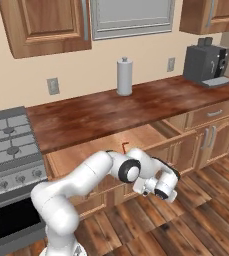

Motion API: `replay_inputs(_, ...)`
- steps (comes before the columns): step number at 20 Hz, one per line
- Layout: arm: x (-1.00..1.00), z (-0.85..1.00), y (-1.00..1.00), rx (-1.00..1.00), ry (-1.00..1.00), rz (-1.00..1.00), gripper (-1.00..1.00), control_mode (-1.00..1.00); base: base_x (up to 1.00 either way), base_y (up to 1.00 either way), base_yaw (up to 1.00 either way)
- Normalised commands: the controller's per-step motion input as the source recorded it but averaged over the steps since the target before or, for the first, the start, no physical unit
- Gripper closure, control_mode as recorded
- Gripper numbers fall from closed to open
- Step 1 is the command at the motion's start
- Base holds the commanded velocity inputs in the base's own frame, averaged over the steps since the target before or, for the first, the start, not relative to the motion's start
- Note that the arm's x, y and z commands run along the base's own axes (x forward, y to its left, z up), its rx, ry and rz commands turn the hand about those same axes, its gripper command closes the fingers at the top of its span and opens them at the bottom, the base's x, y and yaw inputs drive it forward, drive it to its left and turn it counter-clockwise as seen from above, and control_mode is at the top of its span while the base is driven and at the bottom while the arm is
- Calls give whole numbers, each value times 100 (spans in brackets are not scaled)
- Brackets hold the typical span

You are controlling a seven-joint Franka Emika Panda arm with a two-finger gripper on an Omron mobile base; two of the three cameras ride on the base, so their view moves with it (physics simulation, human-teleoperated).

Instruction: Take a straw from the drawer in front and place it inside the glass cup on the dining counter.

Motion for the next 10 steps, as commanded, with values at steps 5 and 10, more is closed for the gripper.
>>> replay_inputs(5,-82,-30,-100,-12,0,0,100,-100,0,0,0)
replay_inputs(10,-21,-7,-34,-12,0,0,-100,-100,0,0,0)
